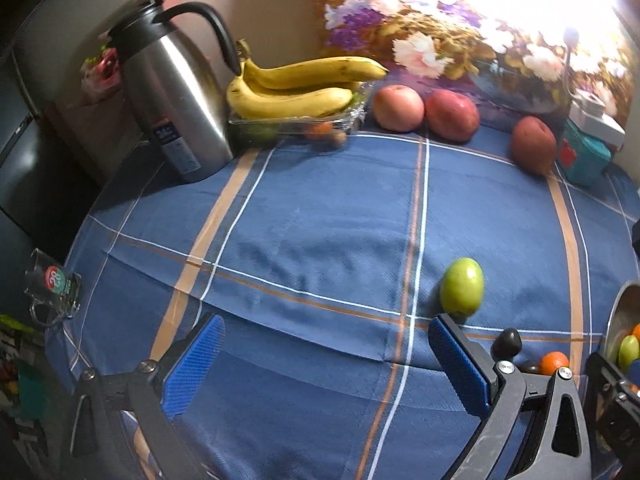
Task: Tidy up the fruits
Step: 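Move both open grippers back from the bowl toward the mandarin and dark plums, then close the right gripper on the mandarin while the left gripper grasps a dark plum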
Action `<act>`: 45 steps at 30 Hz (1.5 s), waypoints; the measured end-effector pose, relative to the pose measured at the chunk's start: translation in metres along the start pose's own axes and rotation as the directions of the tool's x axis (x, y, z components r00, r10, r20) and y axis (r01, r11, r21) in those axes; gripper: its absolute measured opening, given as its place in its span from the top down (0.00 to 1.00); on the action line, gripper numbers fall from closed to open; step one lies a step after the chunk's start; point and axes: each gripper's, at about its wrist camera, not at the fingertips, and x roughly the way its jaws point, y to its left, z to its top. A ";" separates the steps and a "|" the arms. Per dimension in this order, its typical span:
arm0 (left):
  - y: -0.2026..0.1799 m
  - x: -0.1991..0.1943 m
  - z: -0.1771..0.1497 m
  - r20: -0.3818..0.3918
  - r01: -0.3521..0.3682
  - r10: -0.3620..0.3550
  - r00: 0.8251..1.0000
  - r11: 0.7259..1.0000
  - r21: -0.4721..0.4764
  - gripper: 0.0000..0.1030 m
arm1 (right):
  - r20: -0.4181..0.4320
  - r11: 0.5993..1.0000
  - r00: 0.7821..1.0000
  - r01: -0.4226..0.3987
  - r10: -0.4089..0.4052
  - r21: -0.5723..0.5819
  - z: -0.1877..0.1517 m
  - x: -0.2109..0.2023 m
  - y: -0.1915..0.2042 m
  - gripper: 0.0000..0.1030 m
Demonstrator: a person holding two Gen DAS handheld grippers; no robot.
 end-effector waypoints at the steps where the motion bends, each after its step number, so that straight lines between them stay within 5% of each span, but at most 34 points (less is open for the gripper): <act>1: 0.002 0.001 0.000 -0.002 0.005 -0.005 1.000 1.000 -0.006 0.00 | 0.003 1.000 1.000 -0.006 0.007 -0.005 0.000 0.000 0.003 0.13; 12: -0.004 0.015 0.001 -0.046 0.109 -0.110 0.993 0.994 -0.018 0.00 | -0.002 0.995 0.995 -0.100 0.100 -0.014 -0.001 0.016 0.025 0.14; 25: -0.033 0.038 -0.004 -0.146 0.256 -0.262 0.954 0.965 -0.058 0.00 | -0.074 0.985 0.983 -0.163 0.167 0.059 -0.005 0.049 0.016 0.37; 45: -0.052 0.049 -0.007 -0.199 0.292 -0.300 0.933 0.954 -0.071 0.00 | -0.117 0.954 0.952 -0.266 0.282 0.139 -0.009 0.058 0.004 0.59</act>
